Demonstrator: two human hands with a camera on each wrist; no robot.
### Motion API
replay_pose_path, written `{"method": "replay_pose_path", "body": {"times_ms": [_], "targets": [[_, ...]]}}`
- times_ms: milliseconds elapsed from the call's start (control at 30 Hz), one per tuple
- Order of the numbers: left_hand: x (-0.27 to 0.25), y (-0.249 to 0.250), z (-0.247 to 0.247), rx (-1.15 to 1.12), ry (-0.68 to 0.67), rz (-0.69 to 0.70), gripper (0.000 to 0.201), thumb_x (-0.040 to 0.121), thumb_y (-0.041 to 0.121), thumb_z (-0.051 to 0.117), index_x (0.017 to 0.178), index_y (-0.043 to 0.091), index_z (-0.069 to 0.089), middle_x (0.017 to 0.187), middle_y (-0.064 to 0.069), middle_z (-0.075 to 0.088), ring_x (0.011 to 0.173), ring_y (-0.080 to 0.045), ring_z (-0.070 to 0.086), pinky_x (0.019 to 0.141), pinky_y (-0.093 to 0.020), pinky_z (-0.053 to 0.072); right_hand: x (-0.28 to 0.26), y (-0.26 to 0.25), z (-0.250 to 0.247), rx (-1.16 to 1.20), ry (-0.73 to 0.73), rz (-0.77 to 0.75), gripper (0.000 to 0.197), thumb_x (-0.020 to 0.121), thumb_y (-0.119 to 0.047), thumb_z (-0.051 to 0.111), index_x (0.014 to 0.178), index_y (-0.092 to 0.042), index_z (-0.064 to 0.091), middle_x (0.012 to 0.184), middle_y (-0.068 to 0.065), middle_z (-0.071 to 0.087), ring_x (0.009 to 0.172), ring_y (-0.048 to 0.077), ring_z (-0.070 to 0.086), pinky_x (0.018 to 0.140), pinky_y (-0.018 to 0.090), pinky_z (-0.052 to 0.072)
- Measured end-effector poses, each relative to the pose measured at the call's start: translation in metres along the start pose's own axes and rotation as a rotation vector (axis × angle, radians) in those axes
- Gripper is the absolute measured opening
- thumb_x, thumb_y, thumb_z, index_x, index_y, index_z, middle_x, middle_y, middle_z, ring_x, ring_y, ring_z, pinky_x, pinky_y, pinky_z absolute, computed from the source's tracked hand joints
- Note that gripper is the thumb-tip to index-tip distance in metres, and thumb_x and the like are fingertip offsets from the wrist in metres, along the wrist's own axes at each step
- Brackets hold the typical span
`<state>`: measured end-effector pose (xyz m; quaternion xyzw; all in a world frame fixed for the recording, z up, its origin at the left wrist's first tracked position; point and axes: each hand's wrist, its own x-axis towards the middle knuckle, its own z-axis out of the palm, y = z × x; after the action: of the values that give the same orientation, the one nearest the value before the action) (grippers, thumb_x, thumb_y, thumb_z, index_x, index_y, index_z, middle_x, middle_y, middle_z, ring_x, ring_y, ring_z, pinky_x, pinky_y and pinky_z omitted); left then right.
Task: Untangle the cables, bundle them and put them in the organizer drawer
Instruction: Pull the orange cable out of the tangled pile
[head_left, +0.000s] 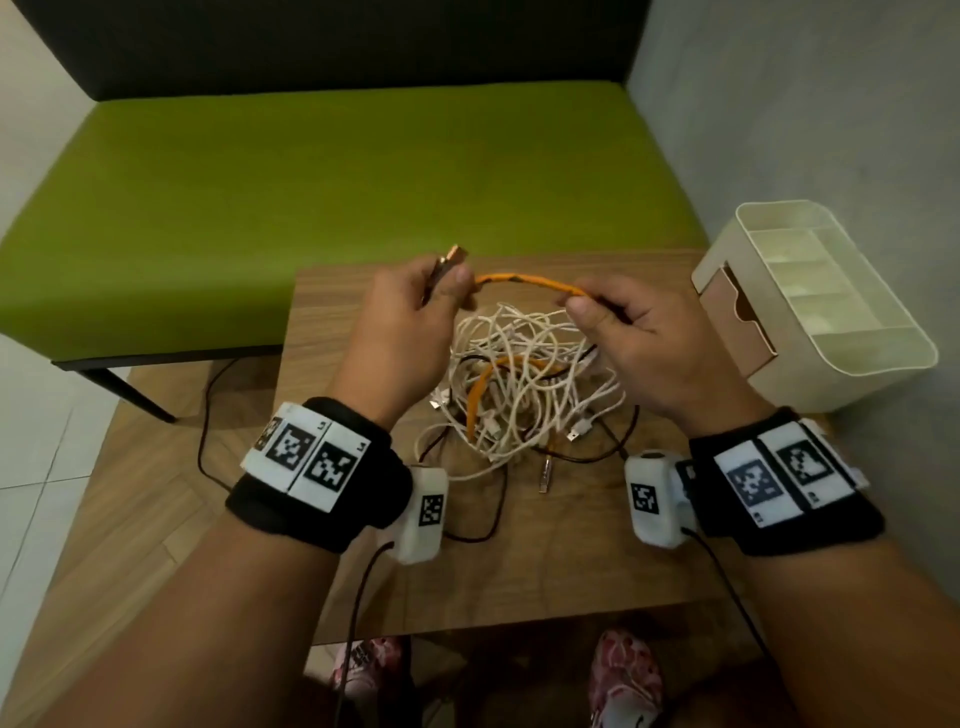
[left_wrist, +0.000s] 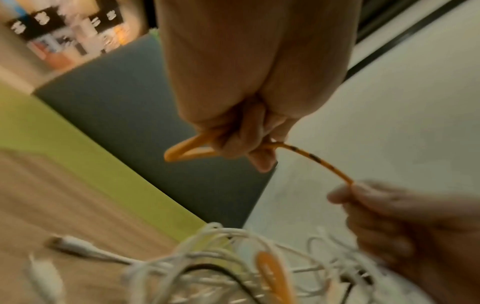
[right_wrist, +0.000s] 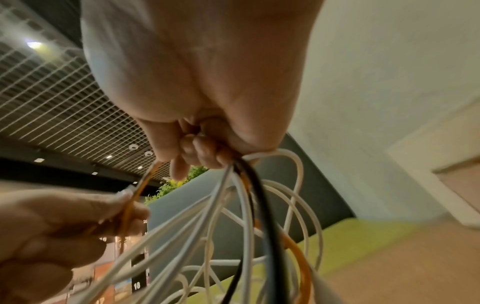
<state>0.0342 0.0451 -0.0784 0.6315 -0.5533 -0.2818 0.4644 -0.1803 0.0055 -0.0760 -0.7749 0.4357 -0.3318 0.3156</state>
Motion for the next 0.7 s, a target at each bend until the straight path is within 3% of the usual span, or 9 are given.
{"method": "replay_pose_path", "body": {"times_ms": [67,133,233,333,400,467,600,700], "targets": [[0.004,-0.009,0.000,0.073,0.054,-0.011,0.019,0.100,0.027,0.055,0.099,0.018,0.071,0.092,-0.008,0.072,0.091,-0.024,0.066,0.079,-0.044,0.052,0.003,0.003,-0.001,-0.190,-0.062,-0.090,0.017,0.098,-0.025,0.058,0.095,-0.016,0.073,0.071,-0.007,0.061,0.066,0.010,0.054,0.056,0.024,0.039],[0.002,-0.005,0.006,0.027,0.077,0.025,0.021,0.099,0.023,0.057,0.115,0.019,0.069,0.098,0.001,0.071,0.098,-0.019,0.066,0.087,-0.040,0.053,0.003,0.008,0.003,-0.331,-0.151,-0.092,0.016,0.097,-0.023,0.059,0.096,-0.014,0.073,0.072,-0.011,0.057,0.066,0.006,0.052,0.056,0.013,0.033],[-0.007,0.007,0.024,0.033,-0.127,0.099,0.022,0.099,0.026,0.055,0.117,0.024,0.067,0.098,-0.001,0.072,0.088,-0.015,0.064,0.078,-0.037,0.052,0.003,0.008,0.009,-0.325,-0.193,-0.090,0.014,0.097,-0.022,0.059,0.094,-0.016,0.072,0.072,-0.014,0.056,0.066,0.002,0.051,0.056,0.014,0.032],[-0.011,0.010,0.035,0.158,-0.263,0.105,0.021,0.100,0.033,0.052,0.100,0.019,0.068,0.084,-0.002,0.070,0.077,-0.018,0.063,0.070,-0.043,0.052,0.004,0.001,0.009,-0.213,-0.129,-0.141,0.013,0.098,-0.020,0.058,0.093,-0.020,0.070,0.072,-0.019,0.054,0.068,-0.002,0.052,0.059,0.013,0.033],[-0.009,0.012,0.035,0.177,-0.277,0.099,0.025,0.100,0.036,0.052,0.085,0.019,0.063,0.074,-0.005,0.066,0.068,-0.022,0.060,0.063,-0.044,0.050,0.002,-0.001,0.008,-0.176,-0.091,-0.122,0.011,0.097,-0.019,0.060,0.095,-0.019,0.071,0.071,-0.018,0.055,0.069,-0.002,0.053,0.058,0.012,0.034],[-0.008,0.014,0.033,0.189,-0.295,0.103,0.029,0.099,0.038,0.053,0.073,0.025,0.054,0.061,-0.001,0.055,0.054,-0.016,0.049,0.053,-0.036,0.040,-0.001,-0.001,0.009,-0.153,-0.092,-0.080,0.011,0.097,-0.021,0.060,0.097,-0.018,0.071,0.068,-0.014,0.057,0.065,0.003,0.053,0.055,0.017,0.035],[-0.008,0.018,0.024,0.172,-0.256,0.158,0.030,0.099,0.036,0.054,0.072,0.025,0.051,0.056,0.008,0.045,0.048,-0.006,0.037,0.047,-0.028,0.029,-0.003,-0.006,0.011,-0.066,-0.125,-0.055,0.012,0.097,-0.030,0.058,0.096,-0.020,0.066,0.066,-0.005,0.058,0.059,0.012,0.052,0.051,0.028,0.037],[-0.009,0.023,0.018,0.090,-0.153,0.220,0.026,0.098,0.034,0.055,0.074,0.025,0.058,0.059,0.009,0.051,0.050,-0.004,0.042,0.048,-0.030,0.035,-0.003,-0.003,0.014,-0.109,-0.189,-0.021,0.020,0.098,-0.039,0.055,0.086,-0.022,0.058,0.066,-0.004,0.055,0.059,0.015,0.051,0.054,0.034,0.040]]}}
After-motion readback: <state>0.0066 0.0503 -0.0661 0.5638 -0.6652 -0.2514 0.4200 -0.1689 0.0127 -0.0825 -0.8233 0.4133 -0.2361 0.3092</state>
